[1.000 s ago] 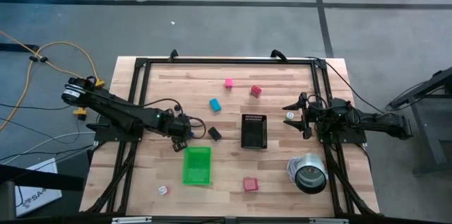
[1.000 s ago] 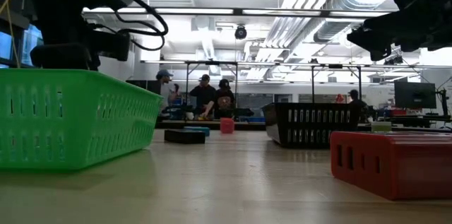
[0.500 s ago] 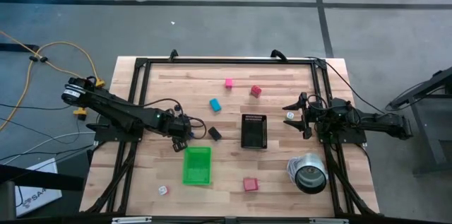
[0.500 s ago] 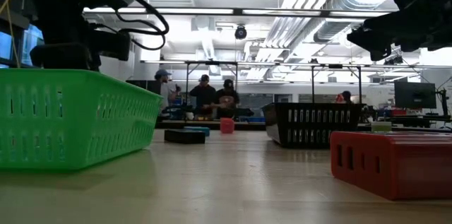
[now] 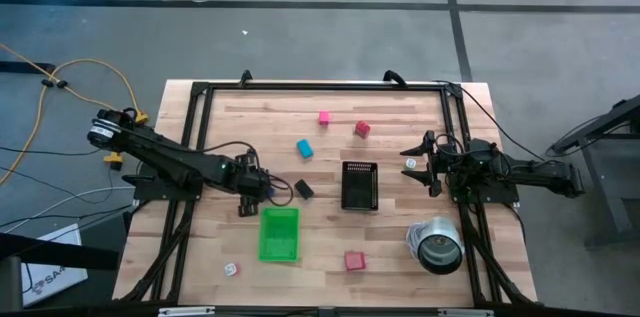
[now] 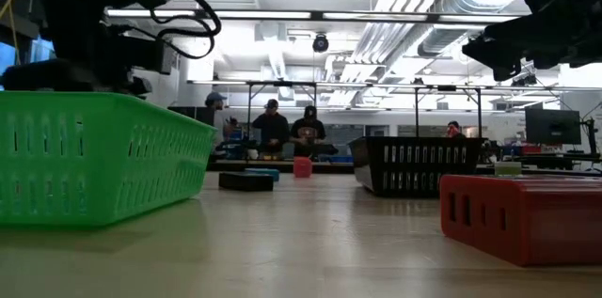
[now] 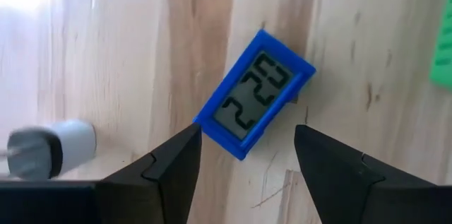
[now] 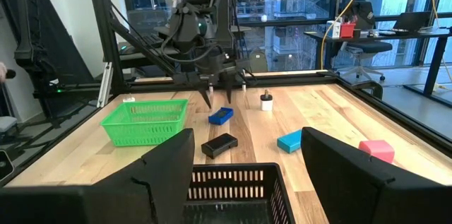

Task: Pick & Place Office items
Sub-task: Put the dark blue digital clock into the green bin

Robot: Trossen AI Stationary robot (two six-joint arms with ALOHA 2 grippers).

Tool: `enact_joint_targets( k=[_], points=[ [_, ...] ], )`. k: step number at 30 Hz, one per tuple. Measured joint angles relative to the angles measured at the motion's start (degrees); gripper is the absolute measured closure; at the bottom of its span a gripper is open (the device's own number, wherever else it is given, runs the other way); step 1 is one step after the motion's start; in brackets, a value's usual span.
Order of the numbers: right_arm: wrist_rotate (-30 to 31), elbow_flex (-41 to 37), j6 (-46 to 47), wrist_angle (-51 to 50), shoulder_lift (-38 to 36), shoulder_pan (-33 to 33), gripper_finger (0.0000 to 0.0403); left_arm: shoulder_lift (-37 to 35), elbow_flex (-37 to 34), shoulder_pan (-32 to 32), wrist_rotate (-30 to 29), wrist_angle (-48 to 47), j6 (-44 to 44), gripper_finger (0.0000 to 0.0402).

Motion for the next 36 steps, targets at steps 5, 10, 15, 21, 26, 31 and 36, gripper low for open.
enact_joint_targets(
  k=[5, 10, 15, 21, 26, 31, 36],
  points=[
    [0.00, 0.00, 0.00, 0.00, 0.01, 0.00, 0.0155, 0.00, 0.04, 0.09, 0.25, 1.68, 4.81, 0.0181],
    [0.00, 0.00, 0.00, 0.00, 0.00, 0.00, 0.0155, 0.00, 0.04, 1.66, 0.73, 1.61, 7.55, 0.0181],
    [0.00, 0.00, 0.00, 0.00, 0.00, 0.00, 0.0155, 0.00, 0.04, 3.06, 3.43, 1.57, 12.46, 0.0181],
    [0.00, 0.00, 0.00, 0.00, -0.01, 0.00, 0.0155, 0.00, 0.04, 5.54, 8.03, 1.40, 15.45, 0.0181],
    [0.00, 0.00, 0.00, 0.00, 0.01, 0.00, 0.0155, 0.00, 0.04, 8.86, 10.78, 0.33, 19.02, 0.0181],
    [0.00, 0.00, 0.00, 0.00, 0.01, 0.00, 0.0155, 0.00, 0.04, 10.71, 11.23, 0.45, 22.16, 0.0181],
    [0.02, 0.00, 0.00, 0.00, -0.01, 0.00, 0.0155, 0.00, 0.04, 10.81, 13.38, 1.07, 22.65, 0.0181]
  ],
)
